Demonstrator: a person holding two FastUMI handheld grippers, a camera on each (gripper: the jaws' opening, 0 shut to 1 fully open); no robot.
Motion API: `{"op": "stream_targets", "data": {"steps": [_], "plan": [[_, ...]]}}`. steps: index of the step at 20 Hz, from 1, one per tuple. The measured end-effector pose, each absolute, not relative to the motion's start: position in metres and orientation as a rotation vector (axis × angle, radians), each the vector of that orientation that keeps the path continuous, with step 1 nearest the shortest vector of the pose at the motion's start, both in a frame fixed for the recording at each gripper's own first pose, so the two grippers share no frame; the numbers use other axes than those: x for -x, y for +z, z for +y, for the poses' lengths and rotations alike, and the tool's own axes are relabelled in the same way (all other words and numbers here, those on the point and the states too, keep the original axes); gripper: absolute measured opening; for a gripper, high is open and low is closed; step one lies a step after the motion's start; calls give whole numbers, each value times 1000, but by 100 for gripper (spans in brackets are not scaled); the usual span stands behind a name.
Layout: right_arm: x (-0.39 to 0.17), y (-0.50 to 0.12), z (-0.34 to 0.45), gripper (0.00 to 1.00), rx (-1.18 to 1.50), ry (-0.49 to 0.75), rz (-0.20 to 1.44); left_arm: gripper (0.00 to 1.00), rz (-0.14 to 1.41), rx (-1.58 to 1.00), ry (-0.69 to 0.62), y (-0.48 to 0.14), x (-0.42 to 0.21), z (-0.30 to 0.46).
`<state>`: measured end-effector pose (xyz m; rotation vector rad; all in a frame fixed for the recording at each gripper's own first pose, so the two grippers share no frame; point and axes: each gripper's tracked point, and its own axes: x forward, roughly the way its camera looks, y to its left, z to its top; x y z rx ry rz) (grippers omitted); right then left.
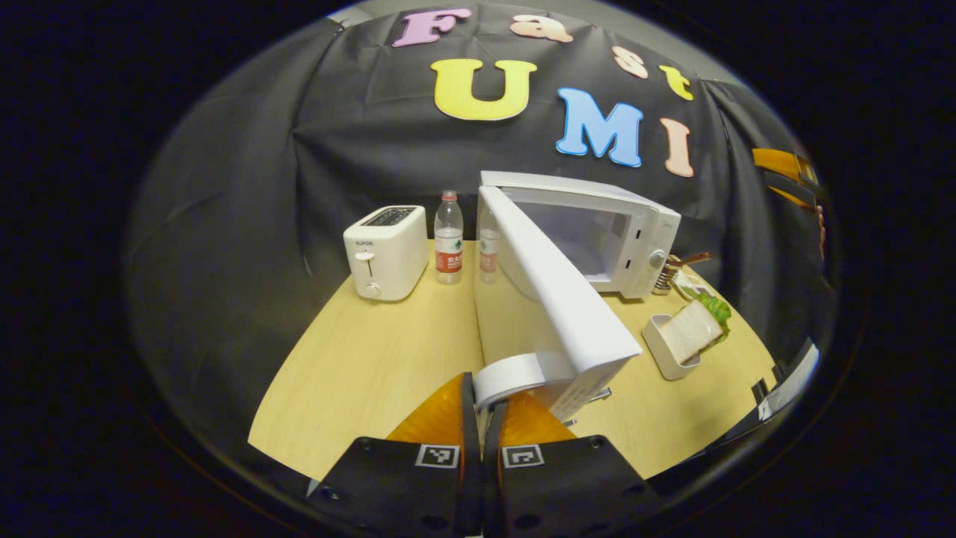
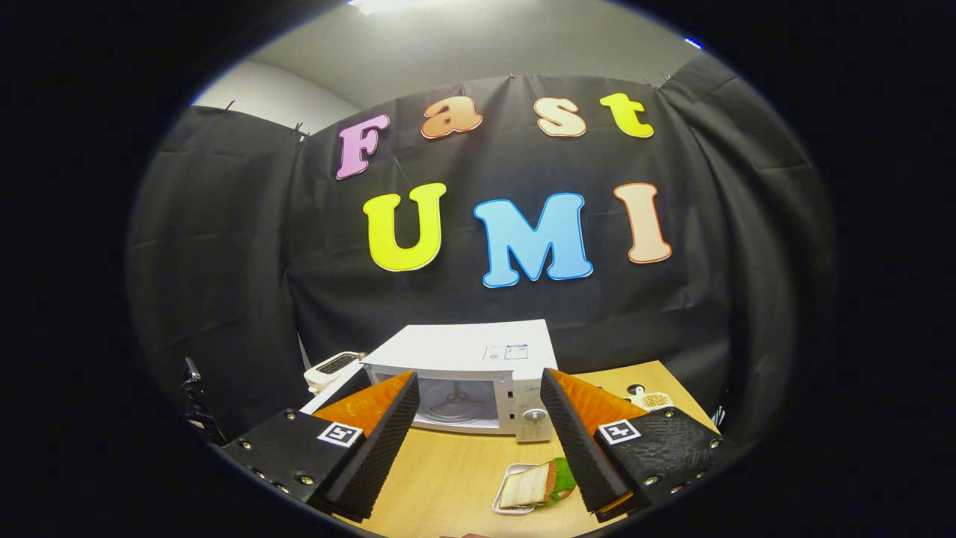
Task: Open the microwave oven with the left hand, put the food in, and close the microwave oven.
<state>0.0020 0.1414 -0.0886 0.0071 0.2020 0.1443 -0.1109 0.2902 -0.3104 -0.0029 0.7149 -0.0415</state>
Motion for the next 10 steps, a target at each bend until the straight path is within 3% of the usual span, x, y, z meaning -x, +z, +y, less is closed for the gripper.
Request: {"op": "stream_targets", "data": {"steps": [10], "plan": [[1, -98, 134, 99, 72, 130, 229, 8, 696, -16, -197, -311, 106, 343]]}}
